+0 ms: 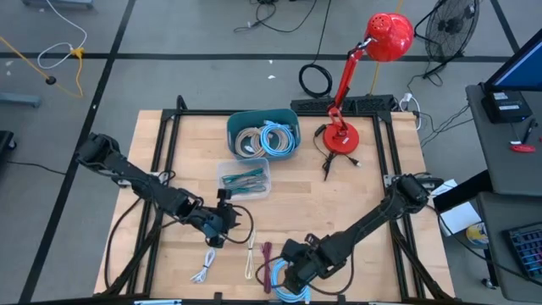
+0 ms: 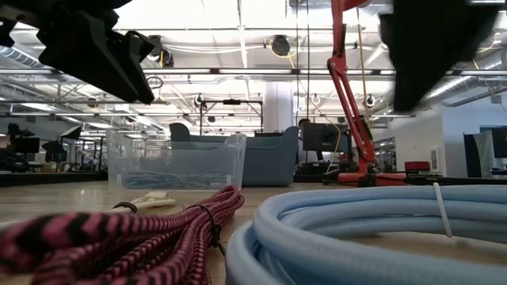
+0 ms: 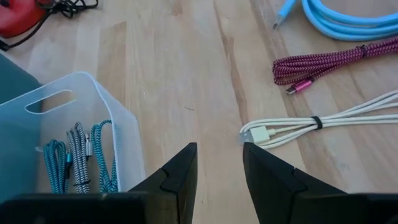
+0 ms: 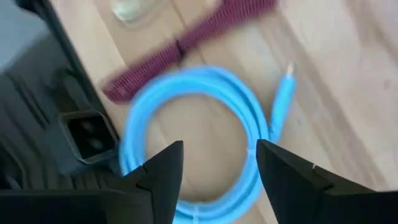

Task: Pick & Place USB Port
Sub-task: Put the blue USB cable into the dark blue bin

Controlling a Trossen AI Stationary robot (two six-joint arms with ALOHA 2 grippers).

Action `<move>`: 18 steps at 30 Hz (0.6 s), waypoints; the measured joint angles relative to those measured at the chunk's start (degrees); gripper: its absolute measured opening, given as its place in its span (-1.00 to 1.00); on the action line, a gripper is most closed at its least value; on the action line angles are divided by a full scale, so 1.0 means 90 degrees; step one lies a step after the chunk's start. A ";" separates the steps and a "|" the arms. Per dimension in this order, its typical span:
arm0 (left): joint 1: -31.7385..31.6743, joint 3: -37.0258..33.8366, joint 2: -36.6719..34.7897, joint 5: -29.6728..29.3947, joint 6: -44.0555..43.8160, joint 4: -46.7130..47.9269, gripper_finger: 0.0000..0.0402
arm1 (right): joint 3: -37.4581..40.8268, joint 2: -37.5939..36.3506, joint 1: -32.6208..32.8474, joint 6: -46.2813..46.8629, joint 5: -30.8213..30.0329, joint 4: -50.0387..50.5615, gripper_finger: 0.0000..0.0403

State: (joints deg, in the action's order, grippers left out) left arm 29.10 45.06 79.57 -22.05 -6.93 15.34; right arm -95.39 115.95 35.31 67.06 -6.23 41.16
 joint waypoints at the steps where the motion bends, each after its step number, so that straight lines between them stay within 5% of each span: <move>1: -0.0009 0.0000 0.0000 0.0000 0.0048 0.0018 -0.34 | 0.0073 0.0004 -0.0008 0.0098 0.0103 -0.0010 0.00; 18: -0.0007 0.0000 0.0000 0.0010 -0.0016 0.0089 -0.34 | 0.1520 -0.0036 0.0088 0.0915 0.0669 -0.0495 -0.04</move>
State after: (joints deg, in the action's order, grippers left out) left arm 29.04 45.06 79.57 -21.96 -7.08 16.15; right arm -81.71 115.62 36.10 75.30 -0.20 36.71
